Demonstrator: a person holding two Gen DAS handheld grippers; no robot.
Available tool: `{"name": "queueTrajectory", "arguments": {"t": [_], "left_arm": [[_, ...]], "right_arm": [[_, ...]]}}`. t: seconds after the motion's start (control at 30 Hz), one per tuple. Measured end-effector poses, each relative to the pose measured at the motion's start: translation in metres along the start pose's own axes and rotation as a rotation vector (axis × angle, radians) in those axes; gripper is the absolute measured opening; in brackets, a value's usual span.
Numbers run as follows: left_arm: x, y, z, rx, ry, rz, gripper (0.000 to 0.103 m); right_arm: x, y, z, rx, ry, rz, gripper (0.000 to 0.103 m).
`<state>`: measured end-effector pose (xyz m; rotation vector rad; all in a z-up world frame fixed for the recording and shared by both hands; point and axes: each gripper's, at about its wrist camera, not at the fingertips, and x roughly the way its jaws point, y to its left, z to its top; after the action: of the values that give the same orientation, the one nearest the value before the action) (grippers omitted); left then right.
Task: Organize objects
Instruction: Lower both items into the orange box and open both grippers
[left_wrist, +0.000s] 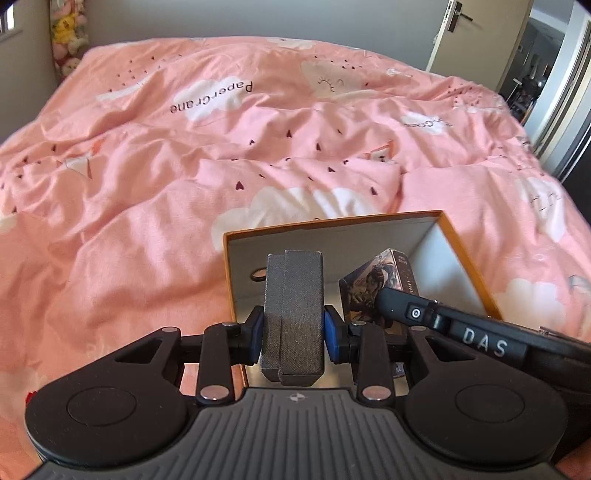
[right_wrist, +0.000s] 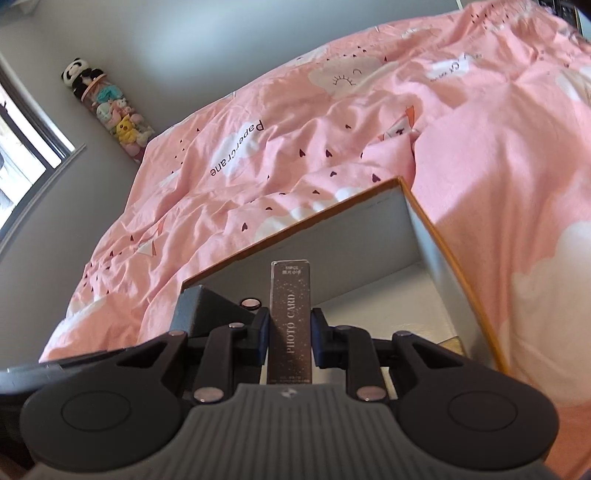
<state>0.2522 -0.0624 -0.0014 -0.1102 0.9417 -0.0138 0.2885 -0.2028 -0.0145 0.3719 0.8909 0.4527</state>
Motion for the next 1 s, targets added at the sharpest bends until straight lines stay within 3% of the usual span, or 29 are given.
{"name": "queueTrajectory", "arguments": {"t": [0.13, 0.27, 0.4, 0.63, 1.0], "left_arm": [[0.011, -0.008, -0.001, 0.038, 0.005, 0.064, 0.037], [0.021, -0.013, -0.003, 0.062, 0.034, 0.078, 0.037], [0.030, -0.015, -0.001, 0.074, 0.085, 0.086, 0.039], [0.034, -0.021, -0.002, 0.125, 0.091, 0.111, 0.041], [0.032, -0.022, -0.004, 0.159, 0.083, 0.078, 0.054]], "right_arm": [[0.021, -0.015, 0.000, 0.088, 0.028, 0.019, 0.024], [0.042, -0.027, 0.000, 0.167, 0.086, 0.075, 0.024], [0.055, -0.025, -0.003, 0.163, 0.124, 0.074, 0.024], [0.062, -0.028, -0.004, 0.175, 0.142, 0.081, 0.024], [0.061, -0.024, -0.005, 0.147, 0.143, 0.076, 0.024]]}}
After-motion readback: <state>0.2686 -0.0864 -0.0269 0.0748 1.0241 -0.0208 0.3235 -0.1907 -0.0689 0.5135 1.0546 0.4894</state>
